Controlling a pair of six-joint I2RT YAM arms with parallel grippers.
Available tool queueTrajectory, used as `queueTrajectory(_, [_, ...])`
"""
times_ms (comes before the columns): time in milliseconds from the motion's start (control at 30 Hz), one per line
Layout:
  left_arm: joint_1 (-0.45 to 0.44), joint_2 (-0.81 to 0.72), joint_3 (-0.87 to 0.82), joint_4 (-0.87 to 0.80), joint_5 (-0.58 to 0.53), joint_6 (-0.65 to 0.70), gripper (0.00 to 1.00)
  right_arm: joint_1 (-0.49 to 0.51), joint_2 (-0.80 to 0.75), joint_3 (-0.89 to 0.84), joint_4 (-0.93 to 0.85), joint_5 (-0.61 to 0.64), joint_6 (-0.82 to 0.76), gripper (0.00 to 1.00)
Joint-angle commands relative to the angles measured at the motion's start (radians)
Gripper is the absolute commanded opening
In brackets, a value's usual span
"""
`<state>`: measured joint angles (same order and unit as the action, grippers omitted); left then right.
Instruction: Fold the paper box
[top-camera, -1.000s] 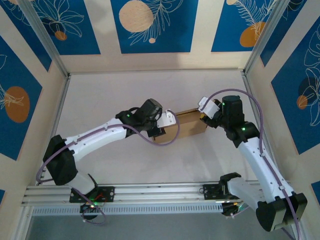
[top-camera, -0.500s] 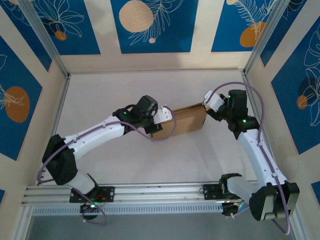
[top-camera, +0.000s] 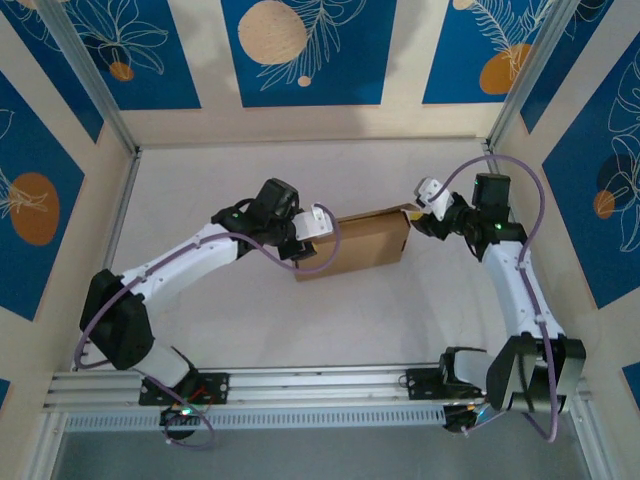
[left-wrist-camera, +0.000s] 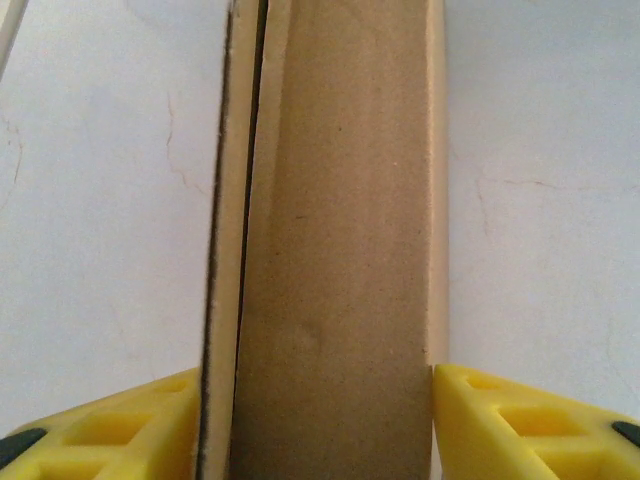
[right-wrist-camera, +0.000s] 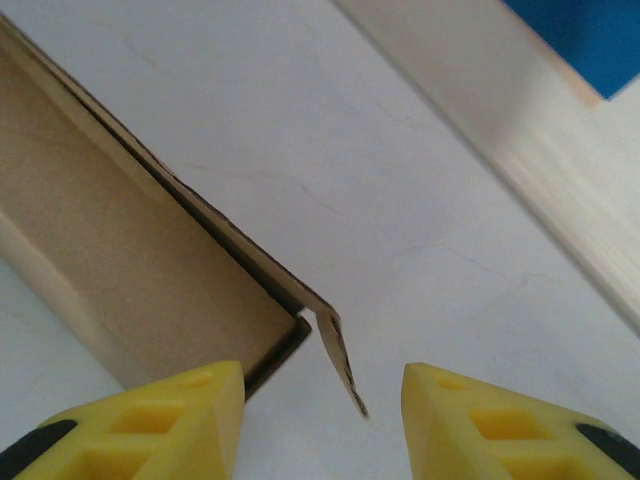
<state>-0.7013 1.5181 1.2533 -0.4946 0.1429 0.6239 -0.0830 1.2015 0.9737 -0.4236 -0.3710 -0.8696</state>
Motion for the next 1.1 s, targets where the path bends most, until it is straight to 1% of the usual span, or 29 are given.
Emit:
queueTrajectory(0, [0.009, -0.039, -0.004, -0.007, 0.073, 0.037, 0.55, 0.020, 0.041, 0.047, -0.092, -0.046, -0.137, 0.46])
queueTrajectory(100, [0.009, -0.020, 0.002, -0.013, 0.091, 0.039, 0.55, 0.022, 0.067, 0.054, -0.086, -0.014, -0.151, 0.45])
queueTrajectory(133, [0.008, -0.011, 0.005, -0.013, 0.093, 0.038, 0.55, 0.024, 0.077, 0.056, -0.082, 0.016, -0.153, 0.44])
queueTrajectory(333, [0.012, 0.015, 0.010, -0.014, 0.076, 0.040, 0.53, 0.016, 0.093, 0.027, -0.041, 0.085, -0.140, 0.31])
queueTrajectory(467, [0.017, 0.025, 0.011, -0.012, 0.043, 0.044, 0.52, 0.004, 0.072, 0.011, -0.032, 0.116, -0.136, 0.30])
queueTrajectory(633, [0.023, 0.024, 0.017, -0.011, 0.045, 0.038, 0.51, -0.003, 0.060, -0.001, -0.034, 0.120, -0.128, 0.28])
queueTrajectory(833, [0.024, 0.024, 0.015, -0.012, 0.062, 0.034, 0.51, 0.020, 0.052, 0.006, -0.060, 0.098, -0.131, 0.12])
queueTrajectory(900, [0.023, 0.024, 0.017, -0.011, 0.060, 0.034, 0.51, 0.030, 0.049, 0.012, -0.074, 0.100, -0.136, 0.10])
queueTrajectory(1067, [0.024, 0.021, 0.016, -0.010, 0.059, 0.036, 0.50, 0.046, 0.034, 0.025, -0.089, 0.097, -0.129, 0.08])
